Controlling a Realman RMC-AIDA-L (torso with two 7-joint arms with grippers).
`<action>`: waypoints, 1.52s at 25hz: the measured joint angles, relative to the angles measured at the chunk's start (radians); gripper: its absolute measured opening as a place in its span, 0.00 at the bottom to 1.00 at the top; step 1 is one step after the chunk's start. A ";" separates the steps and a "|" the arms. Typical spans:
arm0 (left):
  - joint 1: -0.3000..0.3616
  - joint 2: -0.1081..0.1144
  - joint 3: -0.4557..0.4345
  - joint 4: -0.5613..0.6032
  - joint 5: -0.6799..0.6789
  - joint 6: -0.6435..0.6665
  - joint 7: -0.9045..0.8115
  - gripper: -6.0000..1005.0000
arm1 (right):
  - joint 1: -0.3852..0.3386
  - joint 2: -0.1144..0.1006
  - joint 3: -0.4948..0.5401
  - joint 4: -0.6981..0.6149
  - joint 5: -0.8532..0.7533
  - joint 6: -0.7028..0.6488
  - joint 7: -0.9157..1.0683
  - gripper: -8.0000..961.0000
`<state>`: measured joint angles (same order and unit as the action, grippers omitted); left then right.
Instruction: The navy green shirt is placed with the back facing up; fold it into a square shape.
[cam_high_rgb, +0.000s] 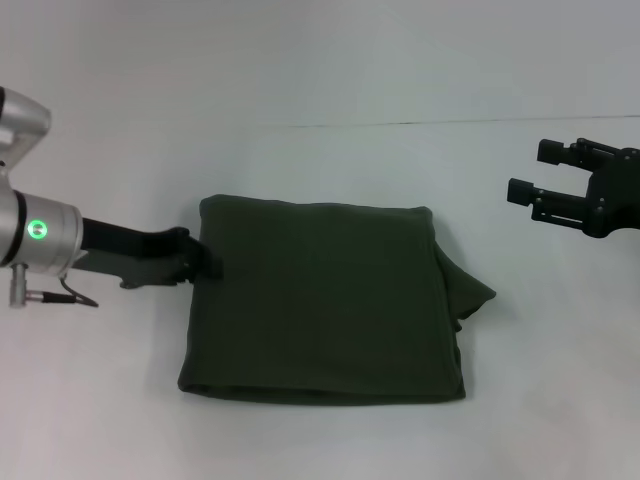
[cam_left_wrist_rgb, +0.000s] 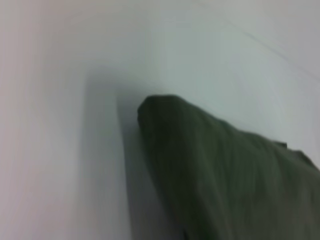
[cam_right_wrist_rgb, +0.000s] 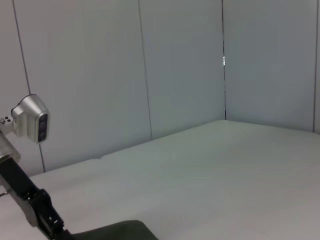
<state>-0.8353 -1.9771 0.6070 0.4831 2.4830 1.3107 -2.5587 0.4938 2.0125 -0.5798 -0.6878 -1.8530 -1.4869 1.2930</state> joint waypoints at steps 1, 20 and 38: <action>0.003 0.000 -0.006 0.008 -0.002 -0.001 0.007 0.13 | 0.000 0.000 0.000 0.000 0.000 0.000 0.000 0.83; 0.190 -0.077 -0.028 0.129 -0.517 0.290 1.090 0.79 | 0.052 -0.026 -0.109 0.026 -0.001 -0.091 0.140 0.95; 0.229 -0.094 -0.020 0.054 -0.499 0.318 1.475 0.96 | 0.113 -0.017 -0.221 0.043 -0.067 -0.101 0.012 0.96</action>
<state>-0.6059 -2.0715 0.5874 0.5374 1.9837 1.6283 -1.0837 0.6068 1.9957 -0.8003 -0.6451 -1.9199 -1.5883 1.3054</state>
